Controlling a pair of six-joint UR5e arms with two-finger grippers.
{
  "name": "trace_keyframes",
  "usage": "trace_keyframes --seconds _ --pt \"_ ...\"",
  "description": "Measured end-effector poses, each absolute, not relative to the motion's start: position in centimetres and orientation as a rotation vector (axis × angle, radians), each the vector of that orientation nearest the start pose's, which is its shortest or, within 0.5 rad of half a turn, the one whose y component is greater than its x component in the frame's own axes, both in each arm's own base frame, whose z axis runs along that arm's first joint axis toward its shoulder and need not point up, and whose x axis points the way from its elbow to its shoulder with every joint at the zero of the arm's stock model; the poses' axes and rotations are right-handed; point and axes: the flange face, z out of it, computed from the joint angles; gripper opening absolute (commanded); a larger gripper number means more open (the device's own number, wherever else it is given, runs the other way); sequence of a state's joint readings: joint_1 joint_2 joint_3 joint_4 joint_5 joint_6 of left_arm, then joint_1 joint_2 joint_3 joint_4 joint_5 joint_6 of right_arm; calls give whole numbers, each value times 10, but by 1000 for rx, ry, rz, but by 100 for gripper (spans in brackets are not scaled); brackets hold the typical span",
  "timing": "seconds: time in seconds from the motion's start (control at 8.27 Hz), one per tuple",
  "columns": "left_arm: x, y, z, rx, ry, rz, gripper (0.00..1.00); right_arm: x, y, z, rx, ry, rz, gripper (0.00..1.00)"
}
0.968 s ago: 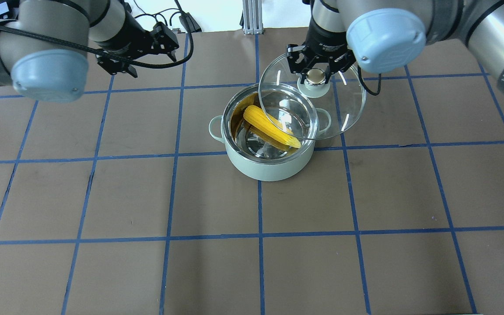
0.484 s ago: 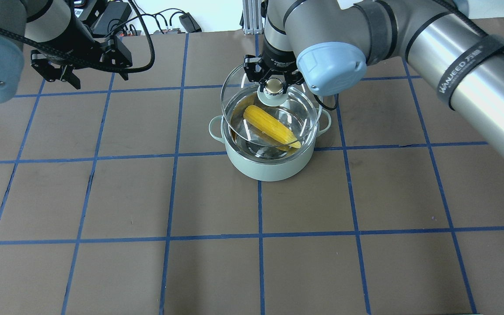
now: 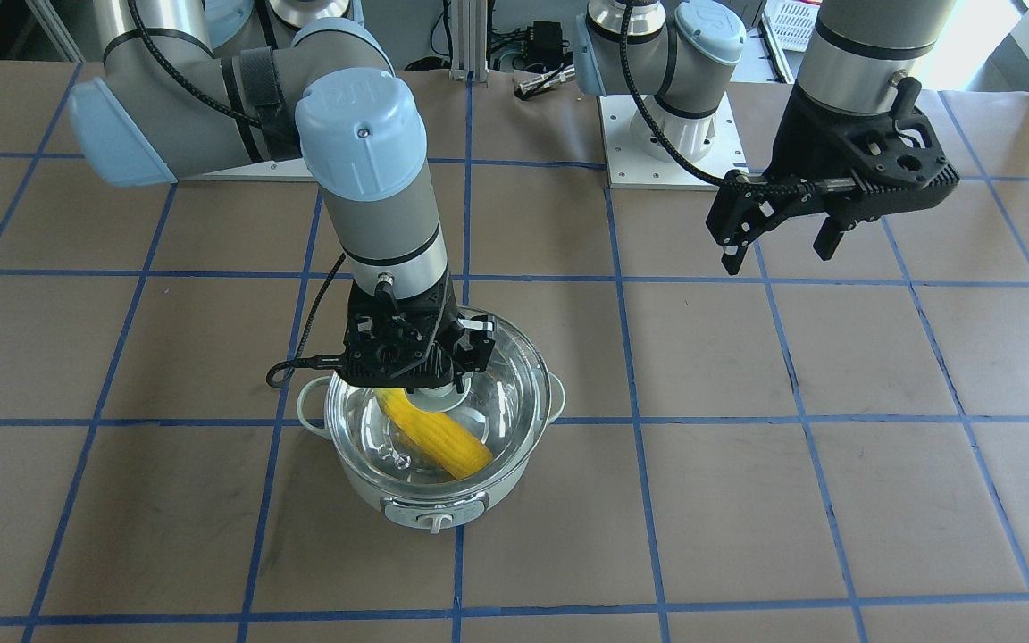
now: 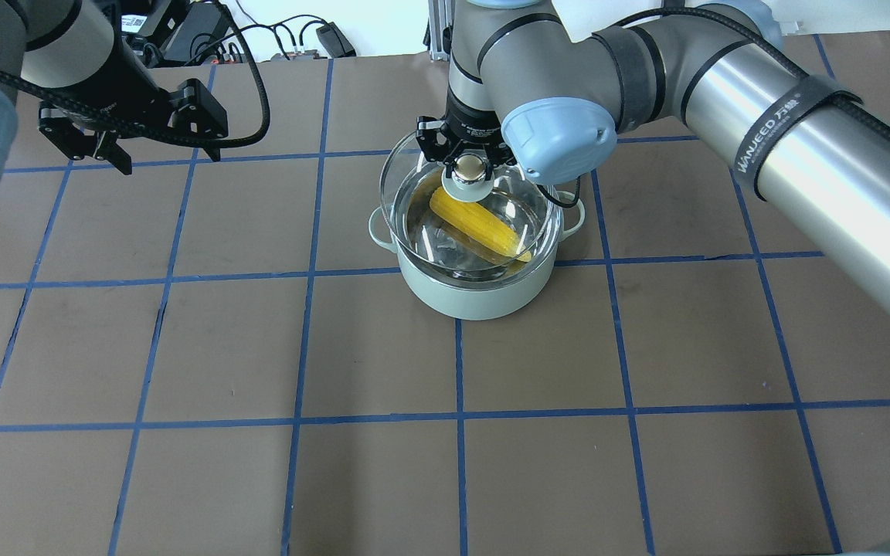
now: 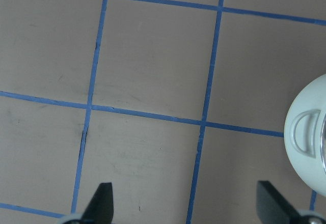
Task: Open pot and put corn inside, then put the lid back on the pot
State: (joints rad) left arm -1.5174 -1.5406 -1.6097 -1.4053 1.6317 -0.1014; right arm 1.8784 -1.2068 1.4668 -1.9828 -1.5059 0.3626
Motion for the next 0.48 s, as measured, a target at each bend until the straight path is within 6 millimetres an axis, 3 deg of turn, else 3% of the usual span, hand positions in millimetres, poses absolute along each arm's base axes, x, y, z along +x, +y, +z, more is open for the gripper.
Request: trace_keyframes --seconds 0.48 --pt "-122 -499 493 -193 3150 -207 100 328 -576 365 65 3033 -166 14"
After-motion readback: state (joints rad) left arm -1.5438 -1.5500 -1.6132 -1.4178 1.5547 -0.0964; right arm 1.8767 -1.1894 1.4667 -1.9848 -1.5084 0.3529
